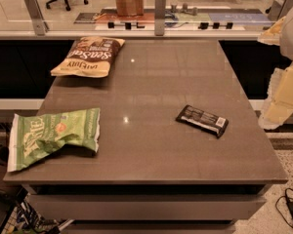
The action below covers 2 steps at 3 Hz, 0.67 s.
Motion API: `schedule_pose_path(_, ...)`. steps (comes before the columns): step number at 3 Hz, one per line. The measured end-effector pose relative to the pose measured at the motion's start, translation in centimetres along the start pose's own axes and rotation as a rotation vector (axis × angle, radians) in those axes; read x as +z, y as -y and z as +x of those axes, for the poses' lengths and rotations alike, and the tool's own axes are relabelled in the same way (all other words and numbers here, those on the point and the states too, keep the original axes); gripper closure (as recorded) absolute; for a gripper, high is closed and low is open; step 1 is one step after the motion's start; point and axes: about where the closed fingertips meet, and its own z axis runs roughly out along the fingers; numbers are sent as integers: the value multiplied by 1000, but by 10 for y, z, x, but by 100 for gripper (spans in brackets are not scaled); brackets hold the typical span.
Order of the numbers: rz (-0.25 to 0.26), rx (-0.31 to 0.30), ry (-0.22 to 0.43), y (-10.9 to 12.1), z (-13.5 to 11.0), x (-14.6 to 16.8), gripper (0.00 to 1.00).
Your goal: Move rxbar chocolate near brown chip bag
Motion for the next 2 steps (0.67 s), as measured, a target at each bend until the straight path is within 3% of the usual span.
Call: schedule_pose_path(2,-2,13,34,-1,-1,5,0)
